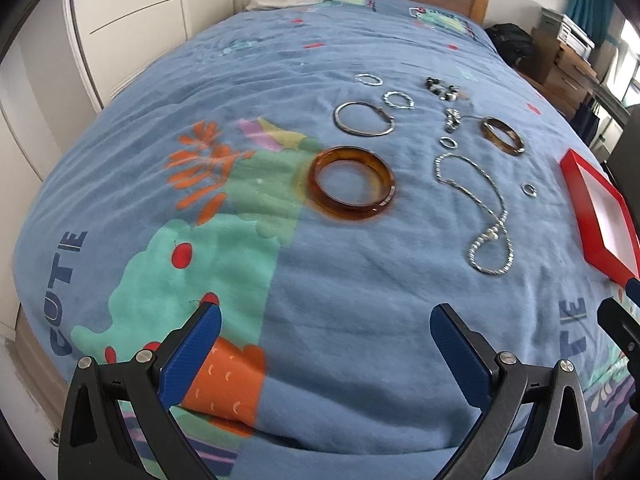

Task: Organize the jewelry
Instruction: 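Grasp the amber bangle with the left gripper while the right gripper grasps the silver chain necklace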

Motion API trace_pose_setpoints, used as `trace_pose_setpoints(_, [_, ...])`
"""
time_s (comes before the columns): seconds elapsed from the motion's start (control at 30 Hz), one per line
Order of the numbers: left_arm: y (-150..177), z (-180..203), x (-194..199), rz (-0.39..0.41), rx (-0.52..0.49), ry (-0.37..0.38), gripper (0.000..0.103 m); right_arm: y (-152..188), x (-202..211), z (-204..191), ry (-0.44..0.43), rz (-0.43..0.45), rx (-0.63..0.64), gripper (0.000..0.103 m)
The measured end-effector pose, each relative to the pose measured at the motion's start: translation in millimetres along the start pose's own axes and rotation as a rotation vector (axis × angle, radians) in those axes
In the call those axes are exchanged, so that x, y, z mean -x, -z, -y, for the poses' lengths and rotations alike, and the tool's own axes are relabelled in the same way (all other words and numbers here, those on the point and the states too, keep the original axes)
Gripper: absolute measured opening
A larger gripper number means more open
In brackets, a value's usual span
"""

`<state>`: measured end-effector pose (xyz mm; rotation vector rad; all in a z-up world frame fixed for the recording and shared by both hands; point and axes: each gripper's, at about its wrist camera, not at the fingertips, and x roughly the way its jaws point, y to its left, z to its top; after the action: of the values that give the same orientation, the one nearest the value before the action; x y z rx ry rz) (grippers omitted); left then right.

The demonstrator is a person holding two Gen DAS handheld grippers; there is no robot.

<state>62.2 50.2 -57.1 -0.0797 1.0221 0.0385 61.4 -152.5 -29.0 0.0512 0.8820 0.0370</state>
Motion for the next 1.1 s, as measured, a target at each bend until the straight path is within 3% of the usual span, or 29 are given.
trace_pose_setpoints(0.6, [-42,-8,-38,0.015,0.007,0.023,0.101,-29,-46,12,-0.056,0.001,-0.014,0.098])
trace_pose_setpoints(0.83, [-55,-5,-55,0.032,-0.008,0.031,0.101,-39,-65,20,-0.055,-0.015,-0.028,0.083])
trace_pose_setpoints(1.1, [-61,-7,-67,0.027,-0.001,0.043,0.101,-44,-80,20,-0.074,-0.024,-0.033,0.082])
